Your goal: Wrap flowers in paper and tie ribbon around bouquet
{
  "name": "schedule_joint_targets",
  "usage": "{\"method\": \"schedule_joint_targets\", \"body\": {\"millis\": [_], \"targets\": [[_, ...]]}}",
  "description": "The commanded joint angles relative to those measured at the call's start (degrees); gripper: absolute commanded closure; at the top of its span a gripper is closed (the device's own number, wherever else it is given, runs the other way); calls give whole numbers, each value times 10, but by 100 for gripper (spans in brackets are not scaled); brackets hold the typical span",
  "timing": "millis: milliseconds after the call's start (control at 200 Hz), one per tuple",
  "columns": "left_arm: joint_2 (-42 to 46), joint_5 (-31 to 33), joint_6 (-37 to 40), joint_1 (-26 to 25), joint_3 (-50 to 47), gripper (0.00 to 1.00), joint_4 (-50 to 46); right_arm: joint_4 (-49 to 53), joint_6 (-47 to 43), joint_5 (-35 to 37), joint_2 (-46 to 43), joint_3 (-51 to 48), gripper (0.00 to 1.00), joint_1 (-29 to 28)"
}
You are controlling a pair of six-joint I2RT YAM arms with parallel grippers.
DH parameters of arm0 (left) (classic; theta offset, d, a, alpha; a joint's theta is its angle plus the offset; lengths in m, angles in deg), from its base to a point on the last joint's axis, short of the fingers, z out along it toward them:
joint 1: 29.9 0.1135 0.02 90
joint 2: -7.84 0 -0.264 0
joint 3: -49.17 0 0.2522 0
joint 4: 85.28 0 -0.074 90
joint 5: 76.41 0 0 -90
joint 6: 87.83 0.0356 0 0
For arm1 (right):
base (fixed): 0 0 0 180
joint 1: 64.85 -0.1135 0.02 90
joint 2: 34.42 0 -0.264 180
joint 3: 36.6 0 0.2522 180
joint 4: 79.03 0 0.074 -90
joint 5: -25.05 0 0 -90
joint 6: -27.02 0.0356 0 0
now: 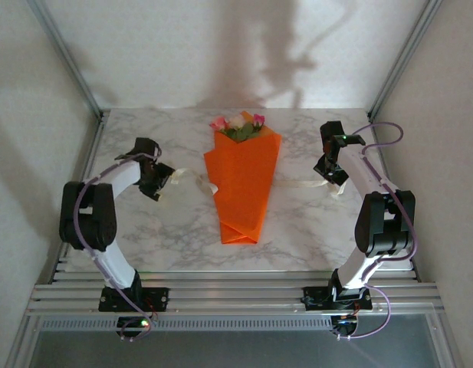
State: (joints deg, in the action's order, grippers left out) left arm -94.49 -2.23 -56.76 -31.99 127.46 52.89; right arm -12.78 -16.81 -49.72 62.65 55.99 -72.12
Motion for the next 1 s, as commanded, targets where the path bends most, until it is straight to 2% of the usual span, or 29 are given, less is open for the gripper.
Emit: {"method": "schedule_joint_targets", "body": {"millis": [0,185,340,390,430,536,651,771,876,996], "targets": [[-29,-14,46,-6,48,26,24,3,-4,2,4,2,100,2],[-84,3,79,-27,88,27,14,1,-2,-2,9,1,100,2],[-108,-9,80,-30,89,35,31,0,-1,-6,13,1,100,2],[-118,-18,79,-30,93,43,38,-1,-1,-7,14,2,100,1],[-126,-21,79,-29,99,55,36,0,-1,-7,15,4,100,1],[-123,8,83,-29,116,100,21,2,-1,-8,18,9,100,0],[-75,81,105,-36,136,100,-17,2,-3,-6,19,12,100,-3],[-27,107,143,-62,162,100,-39,1,-7,-8,20,8,100,-8],[-27,123,197,-119,220,100,-76,-2,-10,-15,21,2,100,-10],[-53,145,280,-211,306,100,-113,-3,-15,-17,22,0,100,-14]]}}
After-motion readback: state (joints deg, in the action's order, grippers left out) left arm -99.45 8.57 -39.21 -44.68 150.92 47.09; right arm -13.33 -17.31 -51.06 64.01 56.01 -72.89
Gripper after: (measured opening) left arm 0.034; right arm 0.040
